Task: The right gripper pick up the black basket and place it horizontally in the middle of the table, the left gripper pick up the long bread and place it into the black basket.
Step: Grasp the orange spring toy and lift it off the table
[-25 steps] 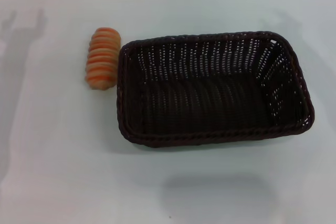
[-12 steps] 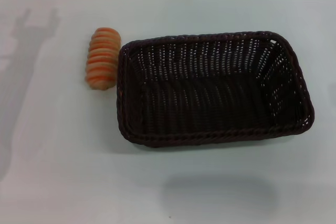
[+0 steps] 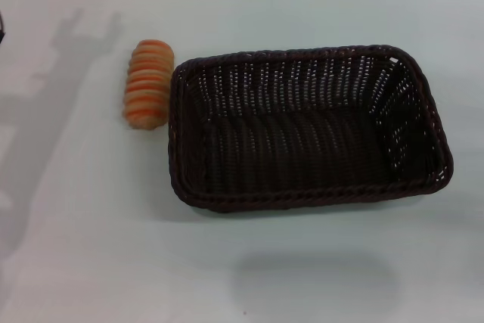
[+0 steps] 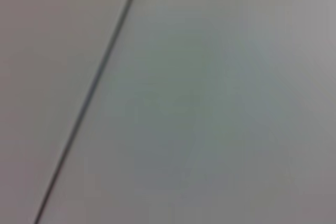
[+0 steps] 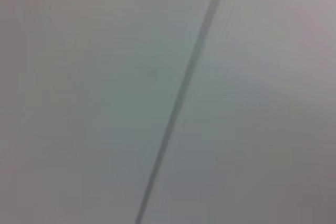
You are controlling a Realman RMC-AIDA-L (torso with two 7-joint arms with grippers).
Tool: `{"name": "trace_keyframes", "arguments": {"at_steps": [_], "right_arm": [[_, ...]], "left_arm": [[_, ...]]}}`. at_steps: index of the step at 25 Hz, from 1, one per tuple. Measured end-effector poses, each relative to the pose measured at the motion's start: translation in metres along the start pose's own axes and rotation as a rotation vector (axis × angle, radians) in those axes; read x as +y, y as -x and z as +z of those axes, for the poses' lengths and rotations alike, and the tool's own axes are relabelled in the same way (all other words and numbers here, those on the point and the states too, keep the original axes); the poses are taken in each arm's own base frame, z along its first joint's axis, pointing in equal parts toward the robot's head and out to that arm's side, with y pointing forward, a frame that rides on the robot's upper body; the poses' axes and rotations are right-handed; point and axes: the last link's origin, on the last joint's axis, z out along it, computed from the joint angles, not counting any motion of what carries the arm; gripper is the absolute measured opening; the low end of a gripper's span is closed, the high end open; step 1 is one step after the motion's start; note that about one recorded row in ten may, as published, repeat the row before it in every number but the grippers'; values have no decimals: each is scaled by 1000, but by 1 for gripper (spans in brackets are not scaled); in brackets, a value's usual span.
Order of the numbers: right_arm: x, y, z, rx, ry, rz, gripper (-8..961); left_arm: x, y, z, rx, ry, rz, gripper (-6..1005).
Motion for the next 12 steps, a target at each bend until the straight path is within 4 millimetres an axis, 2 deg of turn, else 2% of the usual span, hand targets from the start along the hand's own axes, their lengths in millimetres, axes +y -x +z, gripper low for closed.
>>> {"name": "trace_keyframes", "arguments": {"at_steps": [5, 12], "right_arm": [[-1, -22, -4, 40, -36, 14, 459], [3, -33, -6, 70, -23, 11, 460]], "left_arm": [[14, -3, 14, -131, -25, 28, 687], [42, -17, 31, -360, -94, 112, 686]]}}
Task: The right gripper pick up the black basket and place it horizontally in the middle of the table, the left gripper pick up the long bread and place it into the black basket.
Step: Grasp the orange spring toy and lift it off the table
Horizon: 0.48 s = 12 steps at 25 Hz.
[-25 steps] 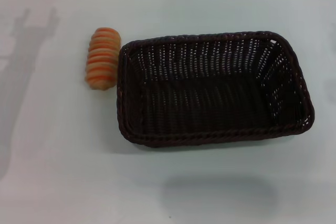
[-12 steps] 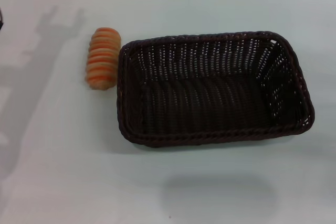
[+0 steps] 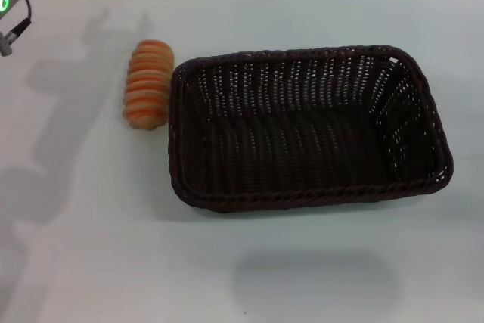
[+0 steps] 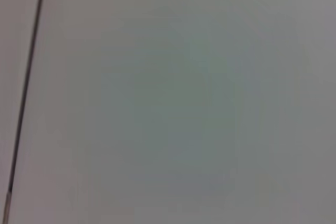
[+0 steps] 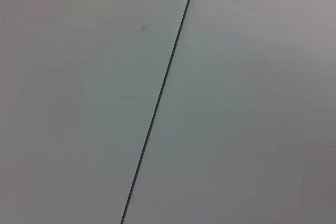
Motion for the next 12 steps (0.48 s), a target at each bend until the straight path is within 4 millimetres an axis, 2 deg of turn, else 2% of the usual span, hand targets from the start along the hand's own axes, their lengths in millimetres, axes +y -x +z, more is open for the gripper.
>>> {"name": "trace_keyframes", "arguments": {"at_steps": [8, 12], "right_arm": [[2, -2, 1, 5, 5, -1, 460], [4, 0, 3, -1, 9, -2, 461]], "left_arm": [[32, -22, 1, -230, -13, 67, 684], [47, -23, 10, -398, 8, 65, 683]]}}
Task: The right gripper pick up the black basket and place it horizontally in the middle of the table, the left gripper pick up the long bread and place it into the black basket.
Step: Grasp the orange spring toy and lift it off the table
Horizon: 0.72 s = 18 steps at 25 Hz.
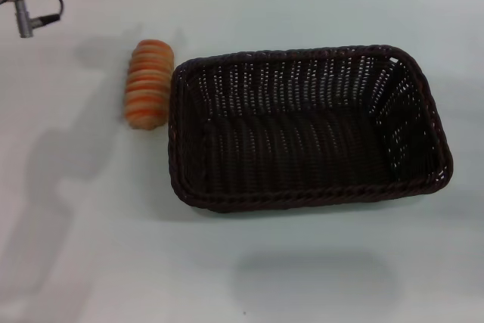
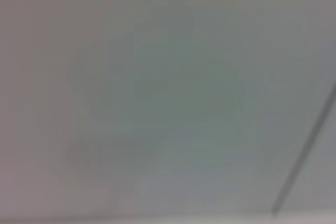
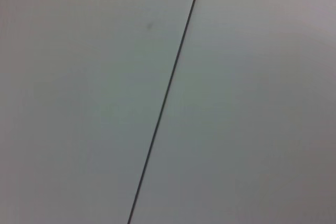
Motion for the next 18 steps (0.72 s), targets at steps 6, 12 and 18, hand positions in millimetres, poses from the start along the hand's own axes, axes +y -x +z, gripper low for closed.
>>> {"name": "trace_keyframes", "arguments": {"at_steps": [6, 12, 18], "right_arm": [[5, -1, 1, -8, 15, 0, 460], [9, -5, 0, -11, 25, -9, 458], [10, -6, 1, -15, 28, -13, 459]], "left_arm": [[8, 2, 27, -165, -22, 7, 682], [16, 2, 43, -292, -79, 45, 681], [19, 5, 52, -367, -88, 53, 679]]}}
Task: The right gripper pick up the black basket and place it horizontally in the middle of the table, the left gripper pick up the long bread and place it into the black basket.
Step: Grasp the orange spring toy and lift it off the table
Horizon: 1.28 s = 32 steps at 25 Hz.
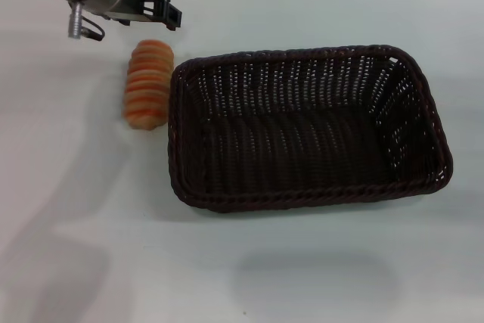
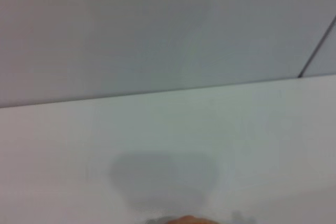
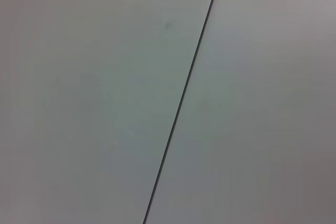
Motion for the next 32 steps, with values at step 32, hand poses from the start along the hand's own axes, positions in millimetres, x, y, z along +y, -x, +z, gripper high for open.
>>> {"name": "trace_keyframes", "arguments": {"at_steps": [32], "right_arm": [[9, 10, 2, -41, 22, 5, 458]], "left_arm": [[-13, 13, 45, -174, -76, 32, 672]]}}
